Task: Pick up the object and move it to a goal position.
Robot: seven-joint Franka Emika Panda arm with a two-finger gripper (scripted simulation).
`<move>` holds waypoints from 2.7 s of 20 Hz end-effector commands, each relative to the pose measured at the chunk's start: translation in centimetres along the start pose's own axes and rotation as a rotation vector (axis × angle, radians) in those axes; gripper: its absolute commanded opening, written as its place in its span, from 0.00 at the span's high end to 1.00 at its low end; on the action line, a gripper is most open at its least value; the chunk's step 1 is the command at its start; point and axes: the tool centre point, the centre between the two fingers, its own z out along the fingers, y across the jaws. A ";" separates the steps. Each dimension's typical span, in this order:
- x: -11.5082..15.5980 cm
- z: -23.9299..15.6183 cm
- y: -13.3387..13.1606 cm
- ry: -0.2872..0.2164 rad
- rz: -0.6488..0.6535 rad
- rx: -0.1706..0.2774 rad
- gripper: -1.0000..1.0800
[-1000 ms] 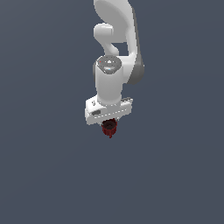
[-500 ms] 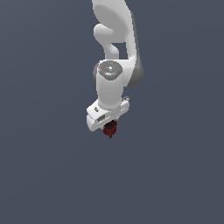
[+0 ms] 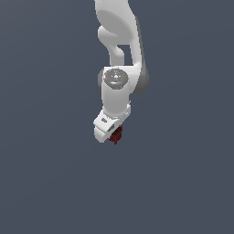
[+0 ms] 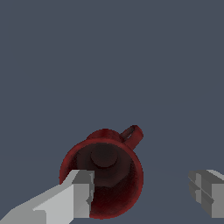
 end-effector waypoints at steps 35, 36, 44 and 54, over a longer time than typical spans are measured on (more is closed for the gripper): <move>0.5 3.0 -0.1 -0.012 -0.710 0.039 0.19; 0.5 3.1 -0.1 -0.012 -0.710 0.039 0.19; 0.4 5.7 -0.2 -0.011 -0.715 0.039 0.19; 0.4 6.0 -0.2 -0.011 -0.715 0.039 1.00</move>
